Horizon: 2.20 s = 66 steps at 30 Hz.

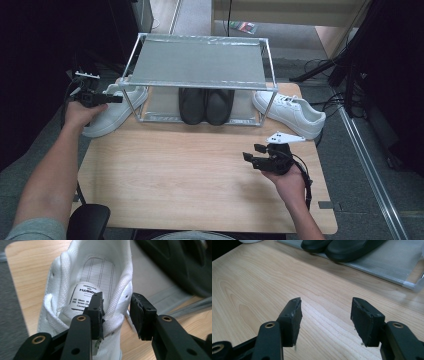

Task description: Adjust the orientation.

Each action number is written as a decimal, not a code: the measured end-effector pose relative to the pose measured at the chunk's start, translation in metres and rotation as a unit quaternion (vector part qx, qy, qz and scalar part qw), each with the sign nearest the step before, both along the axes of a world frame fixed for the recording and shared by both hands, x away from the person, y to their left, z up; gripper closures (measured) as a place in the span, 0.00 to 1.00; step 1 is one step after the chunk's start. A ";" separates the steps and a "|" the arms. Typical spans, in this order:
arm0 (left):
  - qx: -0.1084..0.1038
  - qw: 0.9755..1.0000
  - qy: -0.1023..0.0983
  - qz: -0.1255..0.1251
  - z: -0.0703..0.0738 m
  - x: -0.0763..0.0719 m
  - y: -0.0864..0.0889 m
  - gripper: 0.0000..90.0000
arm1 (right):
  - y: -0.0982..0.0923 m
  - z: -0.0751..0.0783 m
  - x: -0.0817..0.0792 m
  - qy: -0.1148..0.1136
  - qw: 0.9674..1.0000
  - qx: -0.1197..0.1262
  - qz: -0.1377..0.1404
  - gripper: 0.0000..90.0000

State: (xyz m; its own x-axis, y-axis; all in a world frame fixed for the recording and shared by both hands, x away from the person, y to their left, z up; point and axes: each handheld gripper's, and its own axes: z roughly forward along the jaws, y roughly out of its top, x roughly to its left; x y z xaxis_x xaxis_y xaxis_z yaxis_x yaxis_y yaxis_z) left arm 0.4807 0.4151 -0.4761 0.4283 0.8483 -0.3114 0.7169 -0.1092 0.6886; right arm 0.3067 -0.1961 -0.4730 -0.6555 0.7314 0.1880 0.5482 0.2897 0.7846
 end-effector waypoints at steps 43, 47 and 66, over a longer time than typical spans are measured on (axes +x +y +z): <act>0.004 0.998 0.029 0.047 0.031 -0.059 -0.001 0.93 | 0.021 0.001 0.013 -0.003 0.999 0.017 0.040 0.46; 0.000 0.999 0.027 0.047 0.033 -0.076 -0.001 0.93 | 0.026 0.001 0.017 -0.003 0.999 0.015 0.049 0.46; -0.008 0.999 0.030 0.042 0.025 -0.150 -0.025 0.93 | 0.041 0.007 0.033 -0.004 0.997 0.027 0.076 0.45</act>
State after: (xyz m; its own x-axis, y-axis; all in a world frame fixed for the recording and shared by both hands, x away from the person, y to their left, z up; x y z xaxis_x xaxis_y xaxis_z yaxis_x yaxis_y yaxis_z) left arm 0.3303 0.3904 -0.4514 0.3367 0.8749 -0.3480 0.7626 -0.0366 0.6458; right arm 0.3394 -0.1547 -0.4658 -0.7592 0.6128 0.2192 0.4957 0.3263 0.8049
